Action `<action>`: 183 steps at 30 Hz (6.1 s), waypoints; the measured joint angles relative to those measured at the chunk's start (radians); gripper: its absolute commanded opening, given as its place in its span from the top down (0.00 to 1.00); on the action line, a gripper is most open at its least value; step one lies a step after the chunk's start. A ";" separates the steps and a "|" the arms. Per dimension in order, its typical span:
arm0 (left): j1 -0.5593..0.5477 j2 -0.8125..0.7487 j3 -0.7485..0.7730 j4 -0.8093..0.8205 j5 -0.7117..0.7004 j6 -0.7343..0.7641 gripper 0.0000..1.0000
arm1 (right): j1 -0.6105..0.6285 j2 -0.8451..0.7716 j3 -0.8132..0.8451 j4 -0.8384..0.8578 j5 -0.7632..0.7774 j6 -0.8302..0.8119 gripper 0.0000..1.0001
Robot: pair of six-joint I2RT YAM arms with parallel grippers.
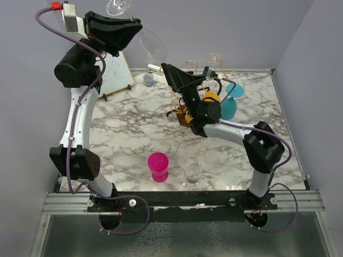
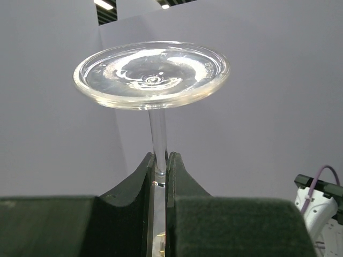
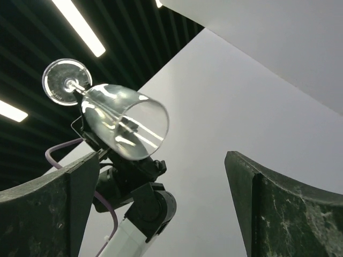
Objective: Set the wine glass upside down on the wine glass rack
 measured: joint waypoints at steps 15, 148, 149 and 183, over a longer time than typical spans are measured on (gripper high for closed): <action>0.031 0.005 0.188 -0.547 0.019 0.418 1.00 | 0.003 -0.252 -0.162 -0.002 -0.116 -0.102 0.01; -0.014 0.621 0.011 -0.563 0.156 0.942 1.00 | -0.719 -0.472 0.120 -1.463 -0.343 -0.863 0.04; -0.016 0.628 0.011 -0.548 0.161 0.925 1.00 | -0.731 -0.433 0.155 -1.529 -0.348 -0.859 0.04; -0.109 0.373 -0.250 -0.844 0.227 1.197 1.00 | -0.725 -0.431 0.121 -1.841 -0.350 -0.897 0.00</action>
